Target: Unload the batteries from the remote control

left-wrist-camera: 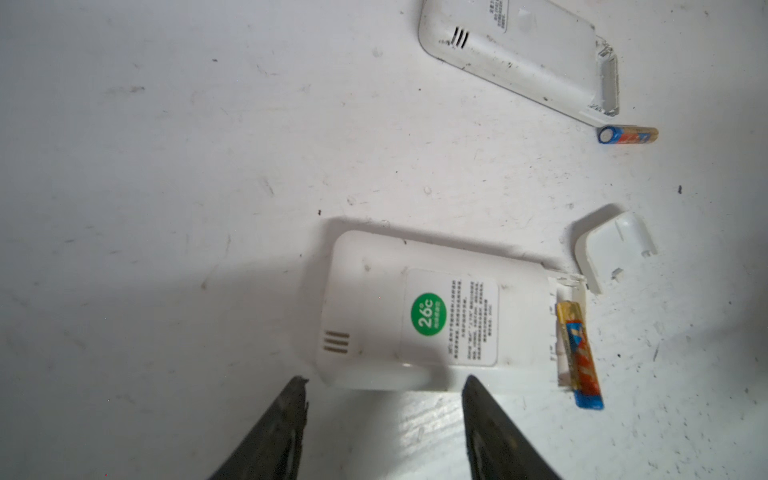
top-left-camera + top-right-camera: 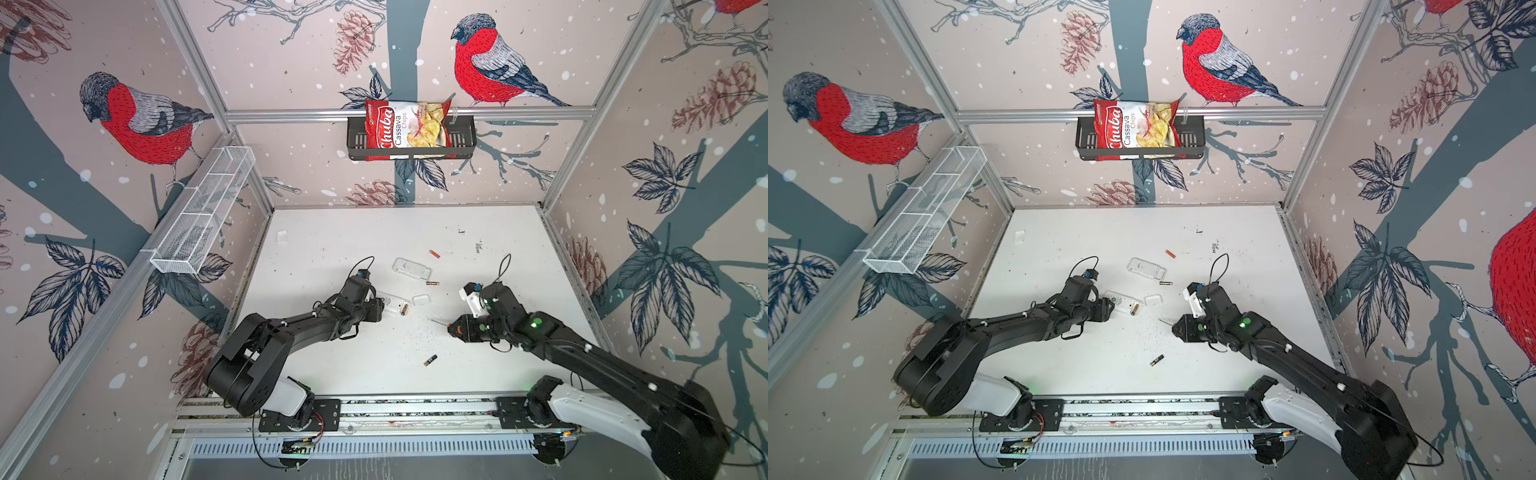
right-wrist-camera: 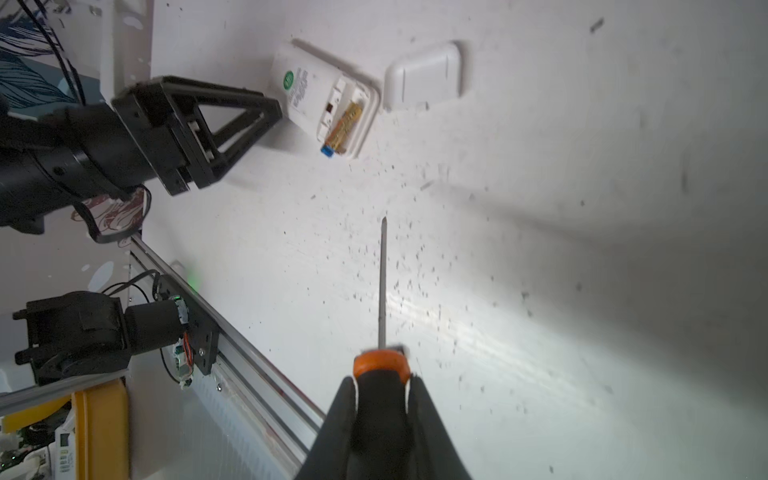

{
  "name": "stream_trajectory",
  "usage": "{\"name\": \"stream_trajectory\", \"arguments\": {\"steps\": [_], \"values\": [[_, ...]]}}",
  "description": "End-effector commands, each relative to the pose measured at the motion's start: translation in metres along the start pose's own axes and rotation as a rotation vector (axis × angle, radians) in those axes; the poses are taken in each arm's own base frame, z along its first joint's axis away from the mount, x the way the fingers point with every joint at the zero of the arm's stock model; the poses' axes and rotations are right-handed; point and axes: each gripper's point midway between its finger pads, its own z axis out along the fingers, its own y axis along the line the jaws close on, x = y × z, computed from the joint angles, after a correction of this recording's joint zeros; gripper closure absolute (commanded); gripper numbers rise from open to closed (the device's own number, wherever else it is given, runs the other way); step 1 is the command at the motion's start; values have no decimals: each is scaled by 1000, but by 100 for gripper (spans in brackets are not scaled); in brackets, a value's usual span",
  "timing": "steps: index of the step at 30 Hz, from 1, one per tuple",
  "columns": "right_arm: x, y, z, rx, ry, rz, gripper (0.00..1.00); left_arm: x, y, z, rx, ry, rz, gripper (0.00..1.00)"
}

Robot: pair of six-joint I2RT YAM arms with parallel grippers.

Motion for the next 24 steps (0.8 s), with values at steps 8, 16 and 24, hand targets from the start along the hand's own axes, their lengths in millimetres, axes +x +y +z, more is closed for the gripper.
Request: {"name": "stream_trajectory", "arguments": {"steps": [8, 16, 24], "values": [[16, 11, 7, -48, 35, 24, 100, -3, -3, -1, 14, -7, -5, 38], [-26, 35, 26, -134, -10, -44, 100, -4, -4, -2, 12, -6, -6, 40], [-37, 40, 50, -172, 8, -62, 100, -6, -4, -2, 13, -13, -7, 40]]}}
